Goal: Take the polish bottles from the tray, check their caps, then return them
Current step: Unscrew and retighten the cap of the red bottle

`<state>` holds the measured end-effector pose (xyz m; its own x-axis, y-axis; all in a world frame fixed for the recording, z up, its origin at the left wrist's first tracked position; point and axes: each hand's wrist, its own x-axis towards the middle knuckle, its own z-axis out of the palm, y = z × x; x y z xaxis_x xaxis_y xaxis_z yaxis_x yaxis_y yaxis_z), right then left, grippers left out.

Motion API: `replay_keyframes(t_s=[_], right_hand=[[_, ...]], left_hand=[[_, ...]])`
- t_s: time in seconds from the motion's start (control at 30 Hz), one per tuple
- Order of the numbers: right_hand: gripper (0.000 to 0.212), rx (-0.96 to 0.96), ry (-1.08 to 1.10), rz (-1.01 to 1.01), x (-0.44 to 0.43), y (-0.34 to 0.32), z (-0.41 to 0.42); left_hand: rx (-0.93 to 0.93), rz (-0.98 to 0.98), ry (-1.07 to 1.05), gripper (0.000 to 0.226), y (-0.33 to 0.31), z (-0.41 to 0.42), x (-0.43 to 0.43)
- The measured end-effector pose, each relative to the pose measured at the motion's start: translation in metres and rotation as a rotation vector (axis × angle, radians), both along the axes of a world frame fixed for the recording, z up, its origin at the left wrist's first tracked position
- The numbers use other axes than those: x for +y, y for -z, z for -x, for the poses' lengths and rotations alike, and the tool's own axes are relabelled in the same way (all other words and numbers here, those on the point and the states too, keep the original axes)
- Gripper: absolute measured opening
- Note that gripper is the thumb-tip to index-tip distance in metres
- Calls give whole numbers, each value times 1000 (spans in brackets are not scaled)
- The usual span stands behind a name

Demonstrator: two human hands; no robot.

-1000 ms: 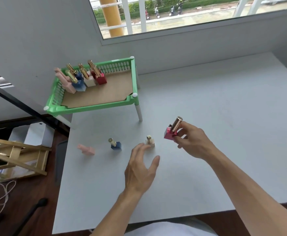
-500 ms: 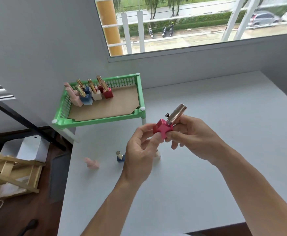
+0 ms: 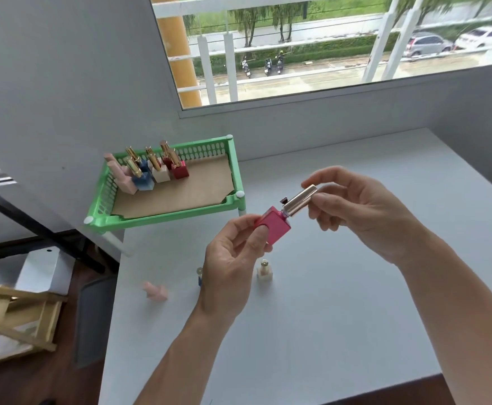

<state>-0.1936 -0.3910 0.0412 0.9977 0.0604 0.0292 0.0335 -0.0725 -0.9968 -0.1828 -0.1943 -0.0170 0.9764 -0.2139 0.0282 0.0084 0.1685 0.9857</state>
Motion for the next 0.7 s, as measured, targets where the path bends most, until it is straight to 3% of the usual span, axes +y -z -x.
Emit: replay_keyframes(t_s=[0.07, 0.23, 0.43, 0.47, 0.57, 0.7], right_hand=[[9, -17, 40, 26, 5, 0, -1], [49, -4, 168, 179, 13, 6, -3], [7, -41, 20, 69, 5, 5, 1], [7, -47, 40, 73, 6, 5, 1], [40, -49, 126, 124, 8, 7, -1], [19, -57, 61, 49, 5, 7, 1]], left_hand=[[-1, -1, -6, 16, -1, 0, 1], [1, -20, -21, 18, 0, 2, 2], [5, -21, -21, 20, 0, 3, 0], [8, -19, -22, 20, 0, 3, 0], [12, -16, -18, 18, 0, 3, -1], [11, -27, -23, 18, -1, 2, -3]])
